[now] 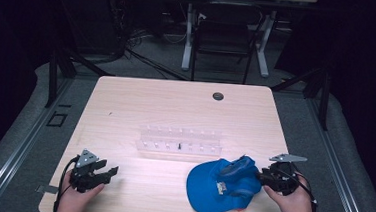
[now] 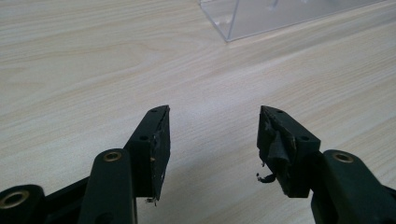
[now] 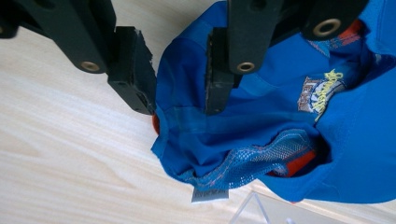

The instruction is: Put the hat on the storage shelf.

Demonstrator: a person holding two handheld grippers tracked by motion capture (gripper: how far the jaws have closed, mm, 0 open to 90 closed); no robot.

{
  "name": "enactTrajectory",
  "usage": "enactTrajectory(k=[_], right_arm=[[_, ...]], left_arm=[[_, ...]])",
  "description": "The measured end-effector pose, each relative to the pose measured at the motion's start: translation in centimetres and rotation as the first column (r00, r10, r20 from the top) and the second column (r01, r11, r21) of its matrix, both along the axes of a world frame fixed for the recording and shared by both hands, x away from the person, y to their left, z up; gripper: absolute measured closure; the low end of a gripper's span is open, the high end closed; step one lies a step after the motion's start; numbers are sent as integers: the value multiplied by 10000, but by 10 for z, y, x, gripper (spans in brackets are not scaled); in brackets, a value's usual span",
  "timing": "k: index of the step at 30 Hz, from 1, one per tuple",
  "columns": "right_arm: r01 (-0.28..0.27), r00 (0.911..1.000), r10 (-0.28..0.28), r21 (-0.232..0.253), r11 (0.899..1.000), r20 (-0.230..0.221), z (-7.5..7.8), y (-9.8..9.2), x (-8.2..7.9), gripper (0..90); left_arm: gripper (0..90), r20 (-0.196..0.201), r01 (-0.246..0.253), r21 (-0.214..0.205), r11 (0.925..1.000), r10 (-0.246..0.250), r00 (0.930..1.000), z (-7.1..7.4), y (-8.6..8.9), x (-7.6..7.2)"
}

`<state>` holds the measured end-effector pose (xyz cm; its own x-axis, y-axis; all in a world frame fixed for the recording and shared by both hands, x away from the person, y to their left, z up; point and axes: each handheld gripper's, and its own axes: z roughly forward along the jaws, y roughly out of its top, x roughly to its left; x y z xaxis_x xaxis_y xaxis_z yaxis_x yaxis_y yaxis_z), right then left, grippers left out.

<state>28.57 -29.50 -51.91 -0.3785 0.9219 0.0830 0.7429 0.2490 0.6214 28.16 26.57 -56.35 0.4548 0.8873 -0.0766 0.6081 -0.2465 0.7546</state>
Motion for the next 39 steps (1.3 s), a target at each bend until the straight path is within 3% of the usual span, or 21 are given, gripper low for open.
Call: enactTrajectory(k=[9, 10, 11, 17, 27, 32, 39], right_arm=[[111, 9978, -97, 214, 9997, -663, -7, 3, 6, 695], [186, 9947, -144, 399, 9990, -1018, -9, 3, 8, 714], [243, 9939, -194, 432, 9988, -1084, -10, 3, 8, 720], [227, 9927, -197, 236, 9995, -1189, -9, 4, 9, 805], [144, 9929, -136, 54, 9999, -1179, -9, 5, 9, 795], [63, 9907, -56, 41, 10000, -1360, -9, 5, 9, 883], [11, 9882, 7, 119, 9999, -1533, -4, 5, 9, 900]], left_arm=[[450, 1, -20, 8, 10000, 20, 10000, 0, 0, 0], [451, 2, -28, 4, 10000, 28, 10000, 0, 0, 0], [451, 2, -28, 4, 10000, 28, 10000, 0, 0, 0], [453, -15, -84, 31, 10000, 84, 10000, 0, 1, 0], [455, -13, -112, 59, 9999, 112, 9999, 0, 1, 0], [456, -17, -116, 68, 9999, 116, 9999, 0, 2, 0], [458, 2, -125, 86, 9999, 125, 9999, 0, 1, 0]])
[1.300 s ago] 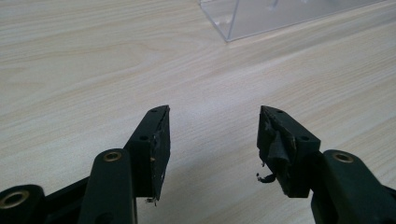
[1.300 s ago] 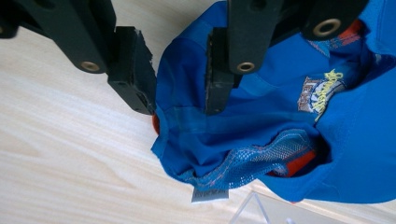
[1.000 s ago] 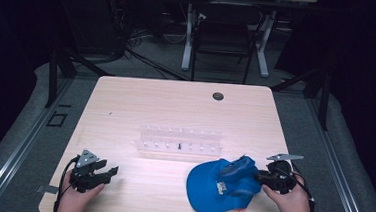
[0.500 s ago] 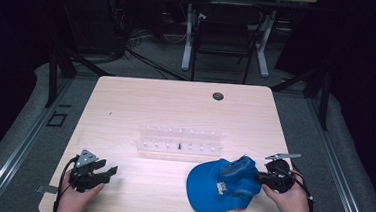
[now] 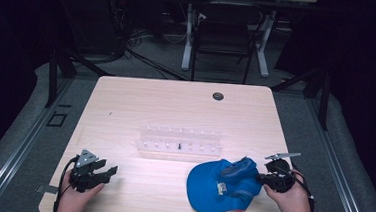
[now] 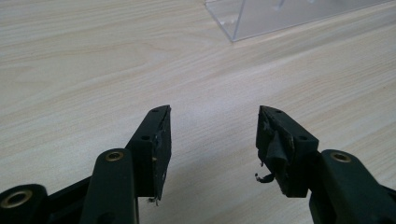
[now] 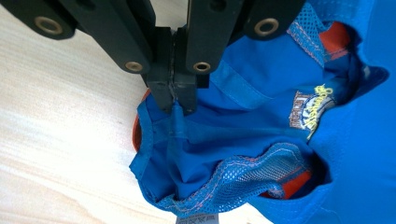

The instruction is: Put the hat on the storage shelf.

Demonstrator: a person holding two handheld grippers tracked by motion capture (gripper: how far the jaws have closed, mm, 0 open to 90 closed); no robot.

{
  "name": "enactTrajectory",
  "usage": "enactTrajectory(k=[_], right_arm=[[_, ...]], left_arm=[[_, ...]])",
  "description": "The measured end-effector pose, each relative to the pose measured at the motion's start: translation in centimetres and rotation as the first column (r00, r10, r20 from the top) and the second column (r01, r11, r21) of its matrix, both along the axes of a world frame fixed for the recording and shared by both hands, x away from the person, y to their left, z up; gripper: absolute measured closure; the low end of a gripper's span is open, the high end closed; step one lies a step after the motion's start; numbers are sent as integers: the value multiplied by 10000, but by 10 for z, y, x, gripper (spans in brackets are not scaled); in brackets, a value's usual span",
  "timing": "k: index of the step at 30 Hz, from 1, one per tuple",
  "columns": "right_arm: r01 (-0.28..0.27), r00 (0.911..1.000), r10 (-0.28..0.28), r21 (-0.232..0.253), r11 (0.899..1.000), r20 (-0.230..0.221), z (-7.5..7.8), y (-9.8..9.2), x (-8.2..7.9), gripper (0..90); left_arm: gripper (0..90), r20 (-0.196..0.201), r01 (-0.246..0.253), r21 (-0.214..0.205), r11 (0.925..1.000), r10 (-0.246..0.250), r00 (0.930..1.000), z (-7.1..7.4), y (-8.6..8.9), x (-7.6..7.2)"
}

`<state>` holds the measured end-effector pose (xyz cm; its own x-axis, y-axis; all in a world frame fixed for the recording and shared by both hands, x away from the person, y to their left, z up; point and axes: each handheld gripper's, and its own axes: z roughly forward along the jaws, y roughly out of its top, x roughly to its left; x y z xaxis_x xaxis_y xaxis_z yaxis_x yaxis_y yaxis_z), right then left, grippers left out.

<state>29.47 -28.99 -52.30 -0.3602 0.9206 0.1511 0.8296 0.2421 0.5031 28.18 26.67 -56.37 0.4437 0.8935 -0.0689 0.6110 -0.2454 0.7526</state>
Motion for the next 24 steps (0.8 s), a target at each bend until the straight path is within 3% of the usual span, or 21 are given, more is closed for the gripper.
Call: enactTrajectory(k=[5, 9, 24], right_arm=[[-136, 9995, 134, -83, 9999, -285, 6, 0, -1, 900], [-141, 9991, 124, -424, 9990, -395, 14, -2, -1, 900], [449, 9900, -567, -924, 9947, -1295, 30, -17, 1, 900]], left_arm=[[459, 6, 25, 25, 10000, -25, 10000, 0, 0, 0], [460, 27, 16, 11, 10000, -16, 10000, 0, 0, 0], [461, -1, -19, -38, 10000, 19, 10000, 0, 1, 0]])
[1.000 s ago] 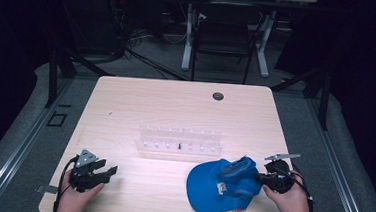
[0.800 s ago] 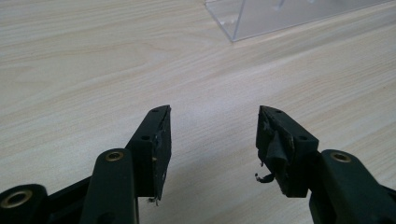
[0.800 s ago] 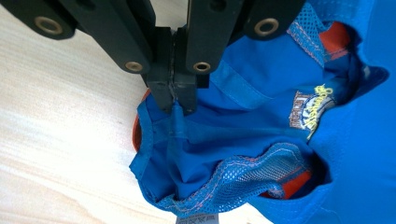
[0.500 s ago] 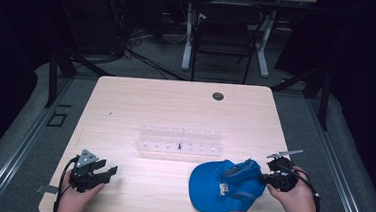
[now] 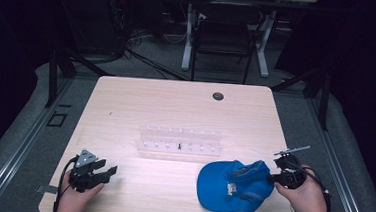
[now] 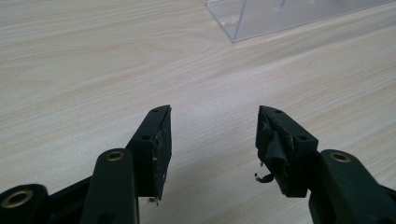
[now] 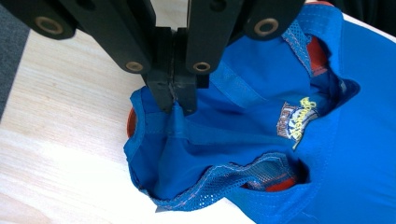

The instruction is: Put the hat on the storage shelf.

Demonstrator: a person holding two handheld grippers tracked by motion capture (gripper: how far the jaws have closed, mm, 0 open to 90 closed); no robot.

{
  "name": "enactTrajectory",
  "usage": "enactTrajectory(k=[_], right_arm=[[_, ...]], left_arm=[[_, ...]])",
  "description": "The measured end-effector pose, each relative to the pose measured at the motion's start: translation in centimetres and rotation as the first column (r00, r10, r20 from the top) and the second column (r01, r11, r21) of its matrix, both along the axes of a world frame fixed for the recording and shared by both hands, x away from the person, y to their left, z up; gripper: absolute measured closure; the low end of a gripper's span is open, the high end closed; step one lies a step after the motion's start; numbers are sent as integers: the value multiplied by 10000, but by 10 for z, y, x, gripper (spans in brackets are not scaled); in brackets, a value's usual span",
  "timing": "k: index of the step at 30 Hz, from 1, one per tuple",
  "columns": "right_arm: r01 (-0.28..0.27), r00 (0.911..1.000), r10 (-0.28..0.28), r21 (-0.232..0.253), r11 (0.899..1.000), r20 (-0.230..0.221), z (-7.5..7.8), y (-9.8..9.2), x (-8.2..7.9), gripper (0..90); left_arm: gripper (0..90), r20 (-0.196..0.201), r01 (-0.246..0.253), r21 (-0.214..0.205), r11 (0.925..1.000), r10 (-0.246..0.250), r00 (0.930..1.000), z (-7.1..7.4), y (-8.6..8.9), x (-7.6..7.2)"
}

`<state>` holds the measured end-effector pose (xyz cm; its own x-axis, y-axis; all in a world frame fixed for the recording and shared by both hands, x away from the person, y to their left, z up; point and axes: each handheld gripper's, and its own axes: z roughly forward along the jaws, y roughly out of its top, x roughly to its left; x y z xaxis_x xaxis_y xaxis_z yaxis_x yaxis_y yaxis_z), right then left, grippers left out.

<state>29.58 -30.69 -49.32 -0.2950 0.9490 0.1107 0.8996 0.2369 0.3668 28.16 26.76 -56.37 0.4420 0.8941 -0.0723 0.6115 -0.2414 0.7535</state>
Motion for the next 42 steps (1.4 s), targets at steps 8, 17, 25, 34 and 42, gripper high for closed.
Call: enactTrajectory(k=[8, 17, 25, 34, 42], right_arm=[[198, 9992, -200, -77, 9998, -356, 10, -7, 3, 900], [206, 9970, -188, 240, 9995, -745, 15, -8, 8, 900], [323, 9924, -245, 638, 9974, -1207, 25, -10, 14, 900], [677, 9826, -451, 1214, 9903, -1802, 39, -8, 21, 900], [1128, 9663, -684, 1692, 9791, -2481, 53, -9, 28, 900]], left_arm=[[461, -4, -5, 4, 10000, 5, 10000, 0, 0, 0], [462, -9, -32, 6, 10000, 32, 10000, 0, 0, 0], [462, 21, -49, -44, 10000, 49, 10000, -1, 1, 0], [462, 51, -73, -68, 10000, 74, 10000, 0, 1, -1], [462, 28, -56, 0, 10000, 56, 10000, 0, 0, -1]])
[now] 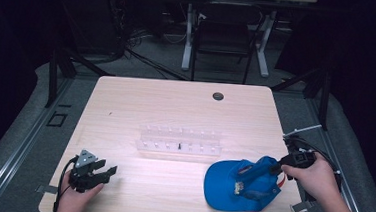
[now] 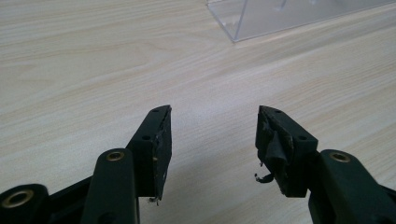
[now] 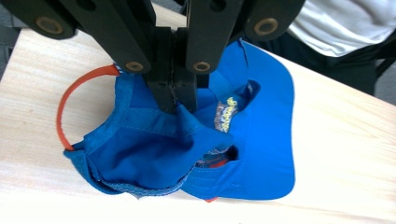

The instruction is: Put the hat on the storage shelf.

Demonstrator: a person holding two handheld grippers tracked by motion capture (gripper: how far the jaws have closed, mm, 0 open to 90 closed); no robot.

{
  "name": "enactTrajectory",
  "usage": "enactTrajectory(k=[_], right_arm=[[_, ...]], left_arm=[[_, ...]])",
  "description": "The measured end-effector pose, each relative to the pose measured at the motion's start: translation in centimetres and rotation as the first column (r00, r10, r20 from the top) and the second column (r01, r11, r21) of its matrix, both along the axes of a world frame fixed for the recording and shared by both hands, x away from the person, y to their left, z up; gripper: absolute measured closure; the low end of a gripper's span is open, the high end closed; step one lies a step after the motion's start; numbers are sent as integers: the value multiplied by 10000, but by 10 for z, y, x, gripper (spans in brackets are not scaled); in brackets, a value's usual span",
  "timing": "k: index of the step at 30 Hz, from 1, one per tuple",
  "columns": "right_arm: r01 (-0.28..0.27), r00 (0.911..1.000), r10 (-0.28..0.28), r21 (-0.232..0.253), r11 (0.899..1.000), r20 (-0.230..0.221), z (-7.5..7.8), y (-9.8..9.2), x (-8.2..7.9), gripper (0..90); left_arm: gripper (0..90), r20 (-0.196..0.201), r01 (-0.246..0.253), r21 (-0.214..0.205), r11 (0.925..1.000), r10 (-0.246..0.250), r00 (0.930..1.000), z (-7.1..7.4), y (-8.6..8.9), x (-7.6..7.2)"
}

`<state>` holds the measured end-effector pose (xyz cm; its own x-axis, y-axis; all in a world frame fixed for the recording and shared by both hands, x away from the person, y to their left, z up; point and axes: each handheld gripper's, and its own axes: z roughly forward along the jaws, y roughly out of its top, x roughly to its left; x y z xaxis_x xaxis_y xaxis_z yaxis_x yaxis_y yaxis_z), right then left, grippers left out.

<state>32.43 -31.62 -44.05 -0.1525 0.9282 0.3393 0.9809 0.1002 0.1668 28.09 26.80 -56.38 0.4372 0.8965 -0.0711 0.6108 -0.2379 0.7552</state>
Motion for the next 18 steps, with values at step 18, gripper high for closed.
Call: enactTrajectory(k=[18], right_arm=[[783, 9945, -650, 1691, 9825, -824, 17, -2, 7, 900]], left_arm=[[462, 9, -39, -37, 10000, 39, 10000, 0, 0, 0]])
